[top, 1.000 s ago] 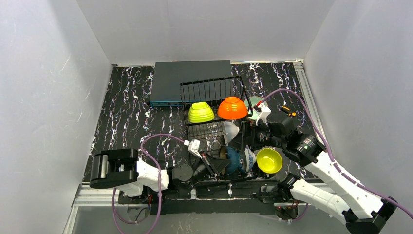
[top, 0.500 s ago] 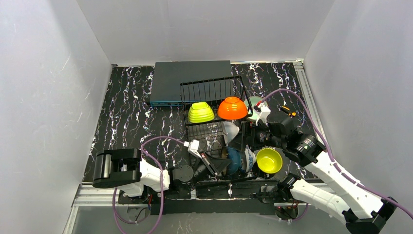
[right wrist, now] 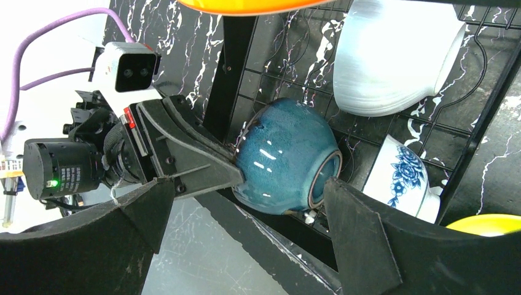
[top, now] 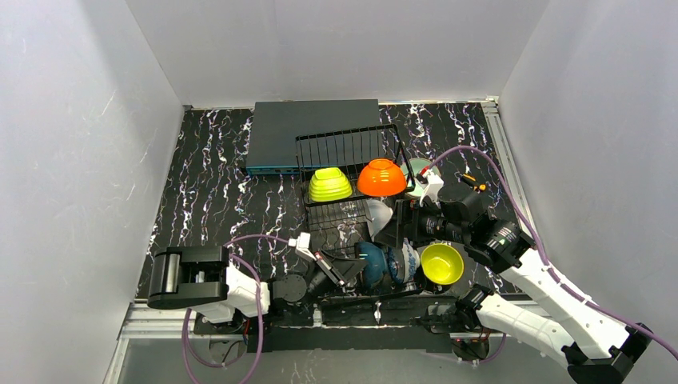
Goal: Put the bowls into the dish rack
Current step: Place the bowl in the dish rack.
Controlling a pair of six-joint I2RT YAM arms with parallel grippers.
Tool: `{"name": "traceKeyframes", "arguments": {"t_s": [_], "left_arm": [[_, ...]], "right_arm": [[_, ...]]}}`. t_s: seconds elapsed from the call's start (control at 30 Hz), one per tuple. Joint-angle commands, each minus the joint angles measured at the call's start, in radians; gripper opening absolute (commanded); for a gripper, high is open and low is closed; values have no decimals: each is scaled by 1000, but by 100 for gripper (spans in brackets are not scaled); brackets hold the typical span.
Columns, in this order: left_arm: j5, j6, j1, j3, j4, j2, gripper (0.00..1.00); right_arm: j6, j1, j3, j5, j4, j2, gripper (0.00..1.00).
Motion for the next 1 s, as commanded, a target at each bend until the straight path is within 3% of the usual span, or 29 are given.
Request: {"name": "traceKeyframes", "arguments": {"t_s": [0.0,0.47,0.57,0.63,0.77,0.97], "left_arm": [[-30,-50,-13,-41,-22,-18,0],[-15,-109,-17,-79,-25,-19,2],[1,-63,-17,-78,-28,-33,42],[1,-57,-17,-79,-32,-38,55],[-16,-75,-19,-90,-35,-38,65],[-20,9,-19,-87,-62,-100,71]], "right_arm": [[-15,-4,5,-8,40,-5,99],[-34,-4,37,12,21,-4,99],[-40,-4,43,33,9,-7,99],[-44,-4,46,45,3,-10,99],[-48,-3,55,79,-13,-18,99],[-49,-3,74,169,-60,-35,99]]}}
